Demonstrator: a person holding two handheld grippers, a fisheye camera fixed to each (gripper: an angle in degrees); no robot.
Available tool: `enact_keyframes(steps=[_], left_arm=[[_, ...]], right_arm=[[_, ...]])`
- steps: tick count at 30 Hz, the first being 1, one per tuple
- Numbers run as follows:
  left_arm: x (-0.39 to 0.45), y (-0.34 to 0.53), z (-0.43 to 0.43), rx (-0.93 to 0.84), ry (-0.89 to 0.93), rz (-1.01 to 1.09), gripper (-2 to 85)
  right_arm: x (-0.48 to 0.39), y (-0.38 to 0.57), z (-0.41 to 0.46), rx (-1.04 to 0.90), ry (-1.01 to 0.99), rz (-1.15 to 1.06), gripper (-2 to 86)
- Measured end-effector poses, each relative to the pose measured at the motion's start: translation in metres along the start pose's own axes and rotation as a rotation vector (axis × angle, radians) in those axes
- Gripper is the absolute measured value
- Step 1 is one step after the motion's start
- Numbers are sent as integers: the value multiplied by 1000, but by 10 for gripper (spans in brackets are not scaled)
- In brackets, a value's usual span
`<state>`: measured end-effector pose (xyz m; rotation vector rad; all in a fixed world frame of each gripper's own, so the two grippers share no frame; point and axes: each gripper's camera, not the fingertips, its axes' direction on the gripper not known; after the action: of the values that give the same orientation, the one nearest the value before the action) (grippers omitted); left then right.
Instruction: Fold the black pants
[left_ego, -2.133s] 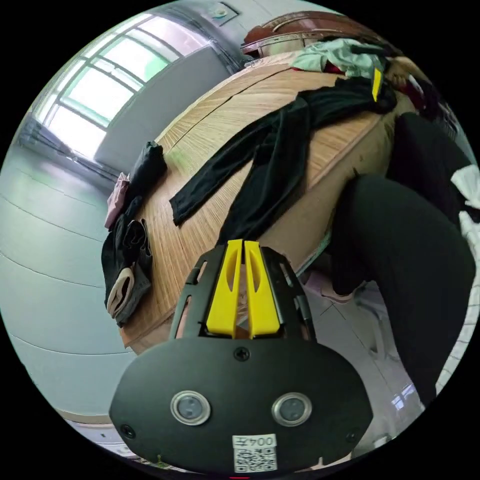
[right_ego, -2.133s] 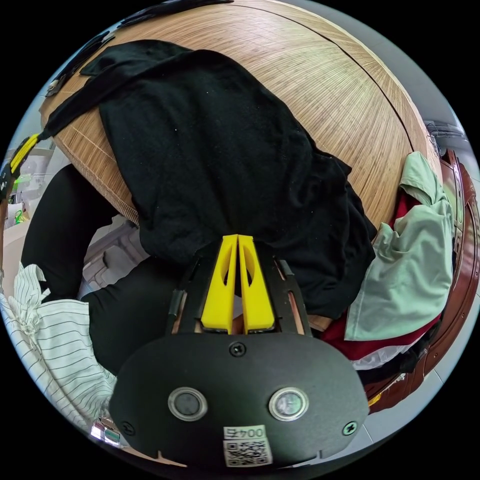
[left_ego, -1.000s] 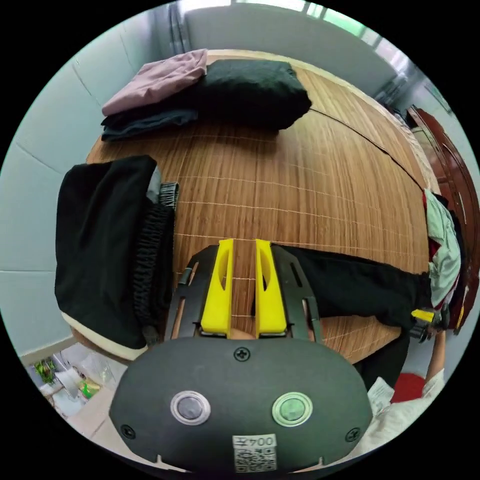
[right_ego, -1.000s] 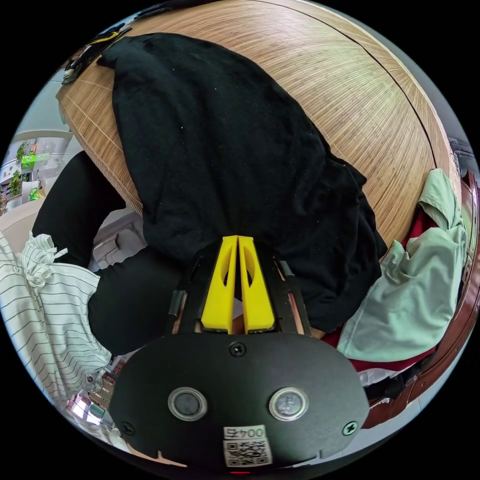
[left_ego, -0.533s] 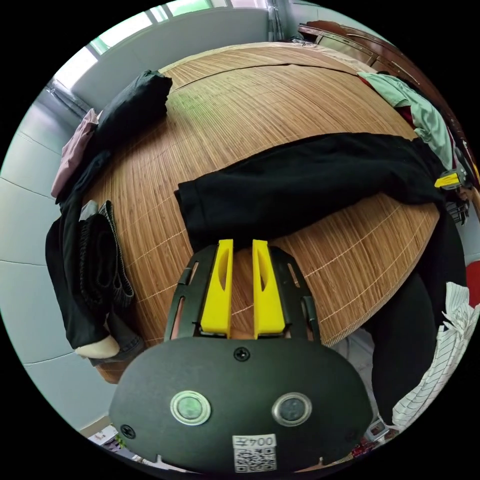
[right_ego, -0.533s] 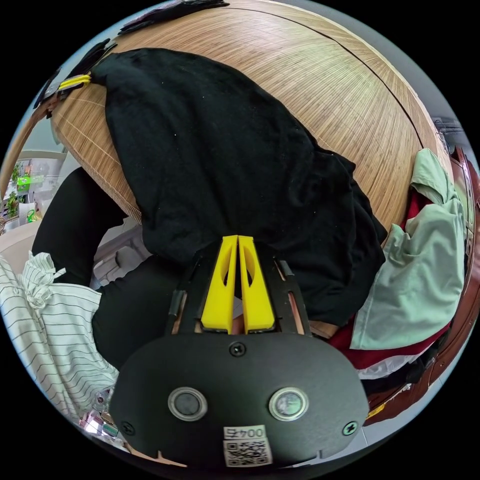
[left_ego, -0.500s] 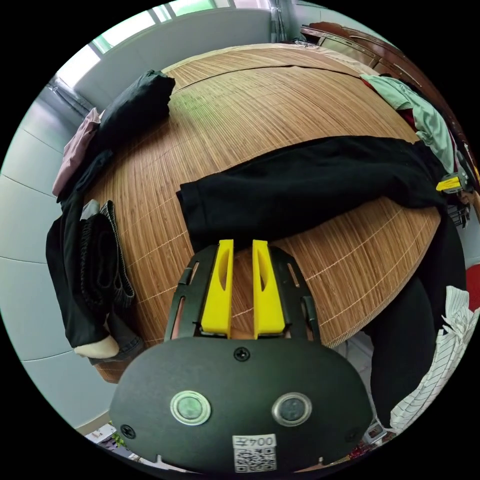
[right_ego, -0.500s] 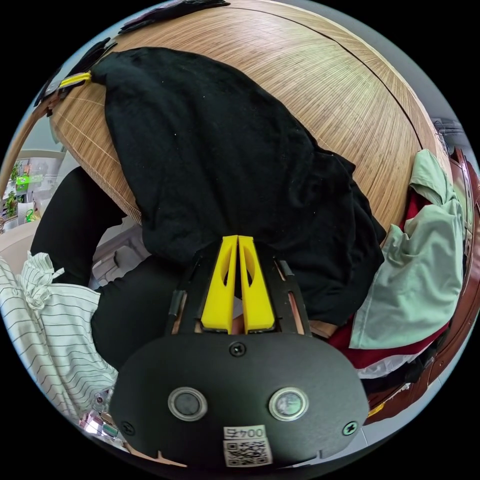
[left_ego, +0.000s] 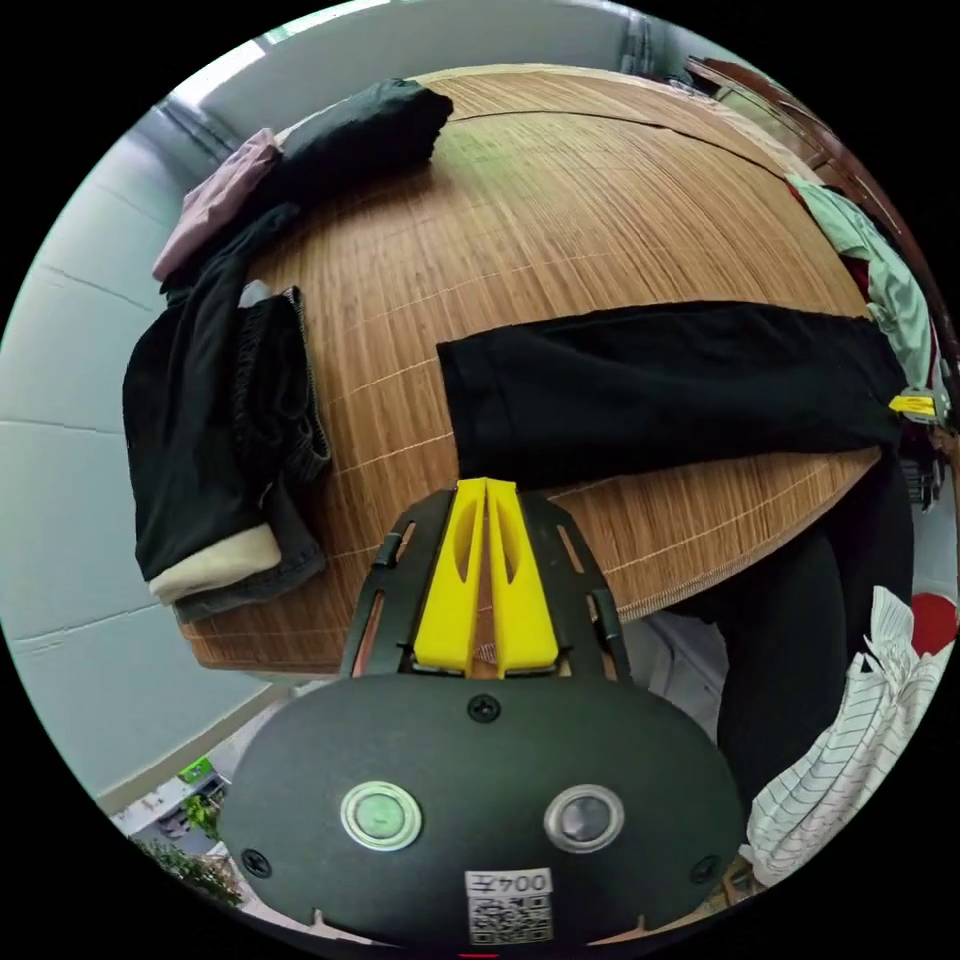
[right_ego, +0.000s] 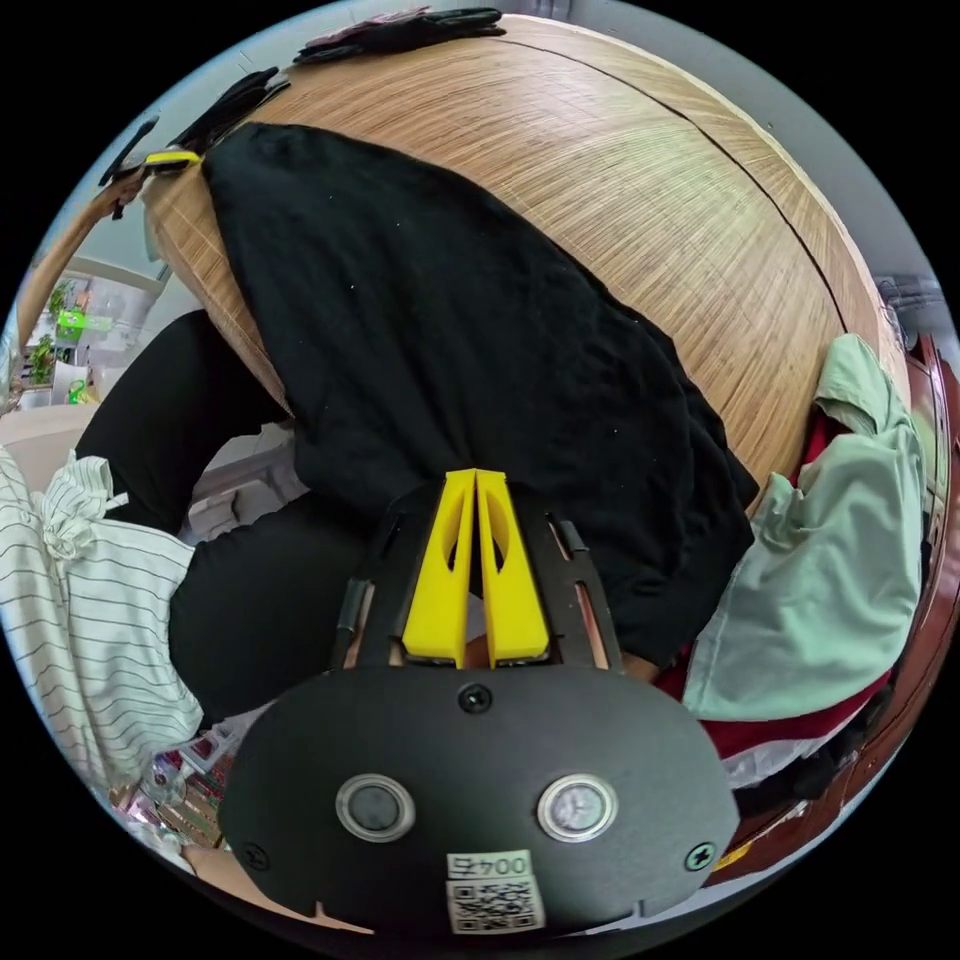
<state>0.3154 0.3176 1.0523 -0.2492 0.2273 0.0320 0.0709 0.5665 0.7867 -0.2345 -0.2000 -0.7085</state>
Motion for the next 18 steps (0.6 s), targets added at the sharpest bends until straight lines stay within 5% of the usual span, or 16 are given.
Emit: enact_keyframes(steps=[6,12,18], left_arm=[[0,59,-10,145,170,-153,2],[26,123,-18,352,381,-335,2],[69,157,-15,392,315,-381,1]], right_arm=[[-20,63,-25,195,38,165,-5],[-54,89,13,93,94,128,-4],[-59,121,-13,316,-40,308,-7]])
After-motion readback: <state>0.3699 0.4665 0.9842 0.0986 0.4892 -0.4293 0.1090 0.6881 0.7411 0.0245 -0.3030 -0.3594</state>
